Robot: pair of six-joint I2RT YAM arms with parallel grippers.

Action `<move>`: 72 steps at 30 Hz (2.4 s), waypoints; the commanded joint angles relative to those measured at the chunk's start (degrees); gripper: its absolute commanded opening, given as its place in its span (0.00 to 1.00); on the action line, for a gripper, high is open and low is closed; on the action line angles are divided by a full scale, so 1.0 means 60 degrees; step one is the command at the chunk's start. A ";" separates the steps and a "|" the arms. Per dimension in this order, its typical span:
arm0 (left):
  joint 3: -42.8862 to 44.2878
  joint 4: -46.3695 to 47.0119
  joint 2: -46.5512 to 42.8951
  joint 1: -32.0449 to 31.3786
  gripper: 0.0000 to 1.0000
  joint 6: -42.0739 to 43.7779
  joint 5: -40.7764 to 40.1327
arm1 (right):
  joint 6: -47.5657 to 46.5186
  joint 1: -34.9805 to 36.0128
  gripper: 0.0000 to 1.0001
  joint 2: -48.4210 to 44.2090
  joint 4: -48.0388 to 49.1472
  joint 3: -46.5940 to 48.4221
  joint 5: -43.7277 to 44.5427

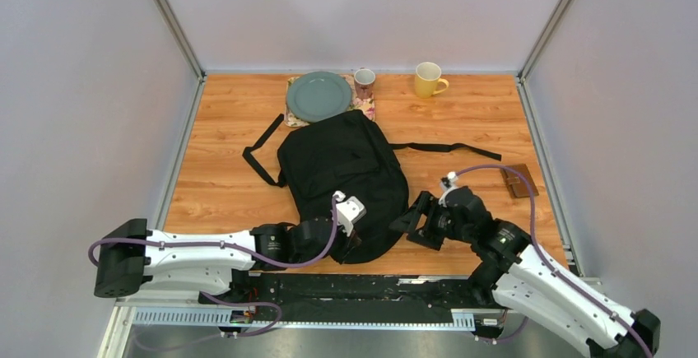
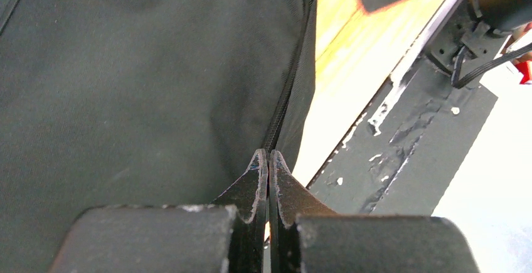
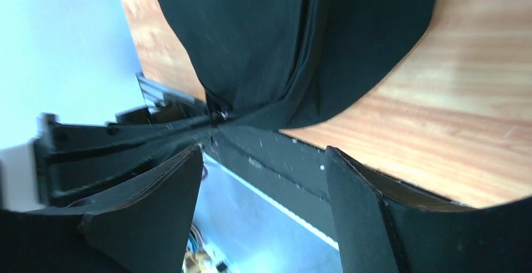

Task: Pack the student bag
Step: Zip the student bag at the center of the board.

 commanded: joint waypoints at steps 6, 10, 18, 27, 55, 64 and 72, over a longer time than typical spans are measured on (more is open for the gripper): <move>0.0947 0.0517 0.0479 0.0003 0.00 0.0388 0.0299 | 0.1885 0.2223 0.75 0.2032 0.2391 -0.0297 0.0579; 0.0918 0.0590 0.0494 0.0003 0.00 0.0315 0.0387 | 0.2119 0.2223 0.75 0.2809 0.3358 -0.0268 0.0753; 0.0728 0.0283 0.0202 0.0003 0.00 0.0212 0.0126 | 0.0965 0.2136 0.25 0.3660 0.2511 0.0831 0.1837; 0.0098 -0.1883 -0.0662 0.0017 0.00 0.0198 -0.1881 | -0.0486 0.0965 0.00 0.2825 0.1955 0.0231 0.3405; 0.0770 -0.0128 -0.0152 0.0179 0.00 0.0593 0.0152 | 0.2279 0.1340 0.58 -0.0061 0.0544 -0.0399 -0.0243; 0.1650 0.0062 0.0538 0.0164 0.00 0.0828 0.0914 | 0.3452 0.2560 0.59 0.2164 0.2536 0.0084 0.0212; 0.1372 0.0180 0.0318 0.0106 0.00 0.0623 0.0959 | 0.4522 0.2575 0.59 0.2664 0.2994 -0.0019 0.1717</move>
